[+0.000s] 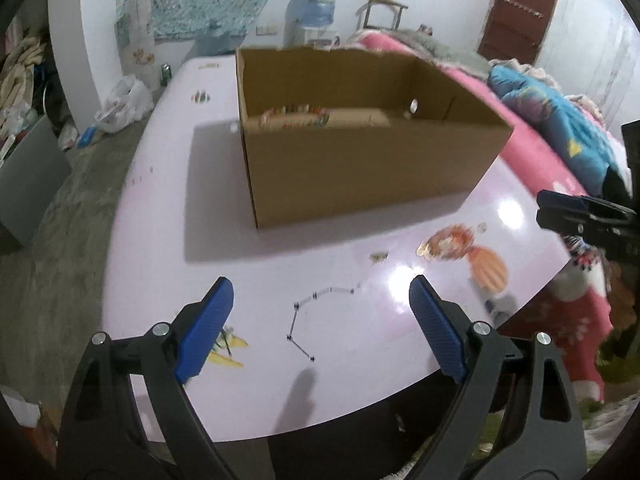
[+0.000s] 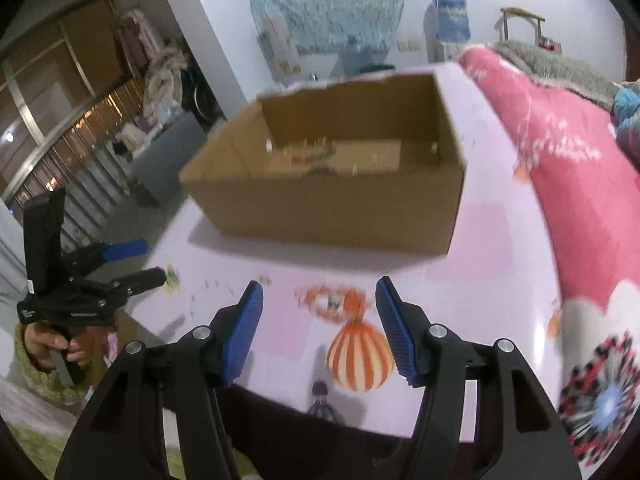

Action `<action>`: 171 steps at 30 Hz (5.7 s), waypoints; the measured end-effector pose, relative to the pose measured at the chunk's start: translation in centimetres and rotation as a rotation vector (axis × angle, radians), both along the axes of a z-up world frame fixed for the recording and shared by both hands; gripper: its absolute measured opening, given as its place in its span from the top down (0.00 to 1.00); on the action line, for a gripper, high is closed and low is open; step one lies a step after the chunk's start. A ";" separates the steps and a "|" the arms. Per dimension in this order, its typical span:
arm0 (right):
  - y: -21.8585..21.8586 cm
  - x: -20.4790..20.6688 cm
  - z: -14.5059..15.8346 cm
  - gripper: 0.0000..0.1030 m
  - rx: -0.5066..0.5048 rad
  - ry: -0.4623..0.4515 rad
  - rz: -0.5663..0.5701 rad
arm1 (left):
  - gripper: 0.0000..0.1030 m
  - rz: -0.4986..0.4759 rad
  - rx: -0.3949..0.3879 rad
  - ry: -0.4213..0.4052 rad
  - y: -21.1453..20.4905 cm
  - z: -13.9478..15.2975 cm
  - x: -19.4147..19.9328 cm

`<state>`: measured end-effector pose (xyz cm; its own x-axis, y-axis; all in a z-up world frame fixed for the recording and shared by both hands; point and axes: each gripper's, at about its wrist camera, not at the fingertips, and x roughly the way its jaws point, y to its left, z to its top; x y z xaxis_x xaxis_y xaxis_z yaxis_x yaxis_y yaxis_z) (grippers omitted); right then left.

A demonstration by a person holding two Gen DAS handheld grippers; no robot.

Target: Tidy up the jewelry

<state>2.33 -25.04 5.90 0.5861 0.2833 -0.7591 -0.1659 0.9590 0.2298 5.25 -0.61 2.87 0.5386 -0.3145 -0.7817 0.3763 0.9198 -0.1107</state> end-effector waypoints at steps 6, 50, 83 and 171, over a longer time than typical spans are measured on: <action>1.2 -0.1 -3.3 0.45 -0.011 0.052 -0.022 | 0.17 -0.011 0.010 -0.020 -1.3 -2.8 -0.3; 5.0 3.7 -7.7 0.75 0.017 0.103 0.100 | 0.97 -0.103 0.090 -0.040 -5.7 -6.0 2.9; 7.3 5.6 -7.8 0.88 -0.184 0.068 0.226 | 0.97 -0.093 0.036 -0.041 -3.4 -5.9 2.8; -6.7 9.2 16.6 0.46 -0.083 -0.289 0.055 | 0.22 -0.162 -0.255 0.073 -4.4 13.7 15.4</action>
<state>11.51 -31.75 22.53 0.7666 0.2645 -0.5851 -0.2652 0.9603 0.0866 20.65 -4.97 16.57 0.4113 -0.5821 -0.7014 0.4982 0.7880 -0.3618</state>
